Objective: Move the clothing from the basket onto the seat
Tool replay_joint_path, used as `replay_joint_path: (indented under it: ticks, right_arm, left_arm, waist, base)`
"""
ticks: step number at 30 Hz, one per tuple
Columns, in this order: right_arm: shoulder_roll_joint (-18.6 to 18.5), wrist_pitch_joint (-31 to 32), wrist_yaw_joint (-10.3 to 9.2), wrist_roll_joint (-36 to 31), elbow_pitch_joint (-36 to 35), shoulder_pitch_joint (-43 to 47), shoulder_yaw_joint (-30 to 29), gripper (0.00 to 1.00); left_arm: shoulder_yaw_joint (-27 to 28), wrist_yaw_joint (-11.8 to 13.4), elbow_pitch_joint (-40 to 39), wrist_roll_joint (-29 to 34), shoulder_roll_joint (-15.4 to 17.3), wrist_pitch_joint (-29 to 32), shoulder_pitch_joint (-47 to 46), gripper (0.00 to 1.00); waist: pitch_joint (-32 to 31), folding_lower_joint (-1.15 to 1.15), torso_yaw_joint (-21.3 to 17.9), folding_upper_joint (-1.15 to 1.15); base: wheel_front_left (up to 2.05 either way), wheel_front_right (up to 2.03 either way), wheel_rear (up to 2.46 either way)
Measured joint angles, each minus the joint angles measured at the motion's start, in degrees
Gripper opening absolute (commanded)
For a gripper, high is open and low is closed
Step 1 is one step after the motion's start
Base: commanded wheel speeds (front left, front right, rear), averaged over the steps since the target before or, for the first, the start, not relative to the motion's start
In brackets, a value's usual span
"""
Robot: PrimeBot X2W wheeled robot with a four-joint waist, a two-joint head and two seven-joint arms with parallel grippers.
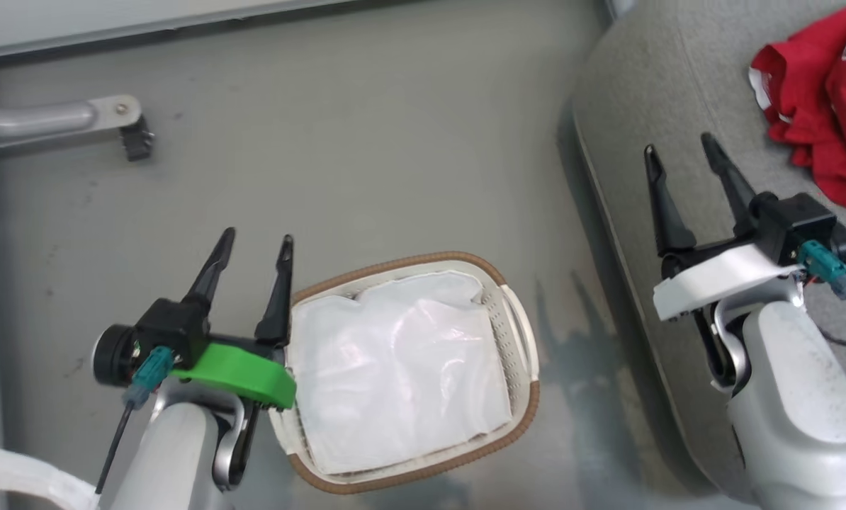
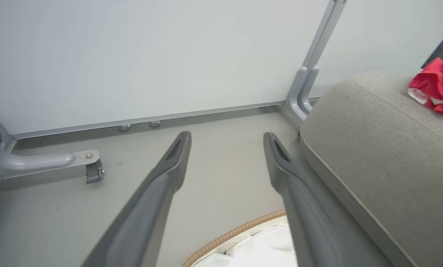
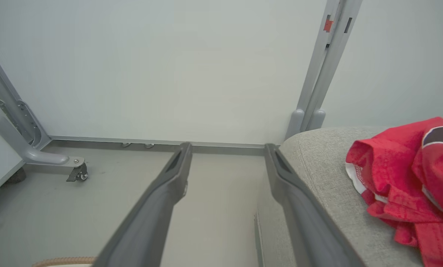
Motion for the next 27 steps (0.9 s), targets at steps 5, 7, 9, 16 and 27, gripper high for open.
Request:
replay_joint_path:
  ticks: [5,7,9,16,27]
  right_arm:
    - [1.9,0.0,0.00,0.8,-0.5,4.2,0.1,1.00]
    - [2.2,0.0,0.00,0.8,-0.5,6.0,-0.1,1.00]
    - [2.5,0.0,0.00,0.6,-0.4,7.7,-0.4,1.00]
    - [3.4,0.0,0.00,0.4,0.5,14.2,-1.6,1.00]
    - [3.9,0.0,0.00,0.0,2.4,20.5,-2.1,1.00]
  left_arm:
    - [6.3,0.0,1.4,1.6,-1.8,0.0,3.4,1.00]
    - [8.7,0.0,2.0,2.4,-2.3,0.0,5.0,1.00]
    - [10.4,0.0,2.5,3.2,-2.8,0.0,6.5,1.00]
    - [13.2,0.0,3.2,4.1,-4.3,0.0,11.8,1.00]
    - [14.1,0.0,4.0,3.4,-4.8,0.0,17.0,1.00]
  waist:
    - [-3.2,0.00,2.9,0.00]
    - [-4.8,0.00,3.9,0.00]
    - [-6.2,0.00,4.7,0.00]
    - [-11.7,0.00,7.2,0.00]
    - [-18.7,0.00,9.3,0.00]
  base:
    - [0.00,0.00,0.00]
    - [0.00,0.00,0.00]
    - [0.00,0.00,0.00]
    - [0.00,0.00,0.00]
    - [0.00,0.00,0.00]
